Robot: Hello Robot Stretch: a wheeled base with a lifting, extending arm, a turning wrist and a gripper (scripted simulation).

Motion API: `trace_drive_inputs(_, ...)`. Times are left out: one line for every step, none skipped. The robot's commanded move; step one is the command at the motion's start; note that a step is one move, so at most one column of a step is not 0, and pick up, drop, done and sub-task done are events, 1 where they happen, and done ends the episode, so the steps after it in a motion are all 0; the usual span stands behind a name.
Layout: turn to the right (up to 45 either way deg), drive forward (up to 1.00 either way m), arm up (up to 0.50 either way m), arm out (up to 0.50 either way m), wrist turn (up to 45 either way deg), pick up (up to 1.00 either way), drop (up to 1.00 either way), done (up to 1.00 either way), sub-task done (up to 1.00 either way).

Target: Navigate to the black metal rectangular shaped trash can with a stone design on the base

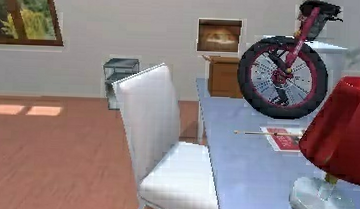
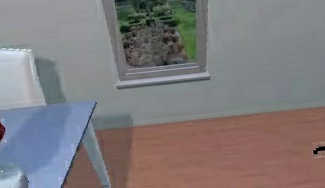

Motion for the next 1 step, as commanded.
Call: trace_drive_inputs(-45.0, 0.0, 0.0, 0.0, 0.0, 0.0, 0.0, 0.0, 0.0)
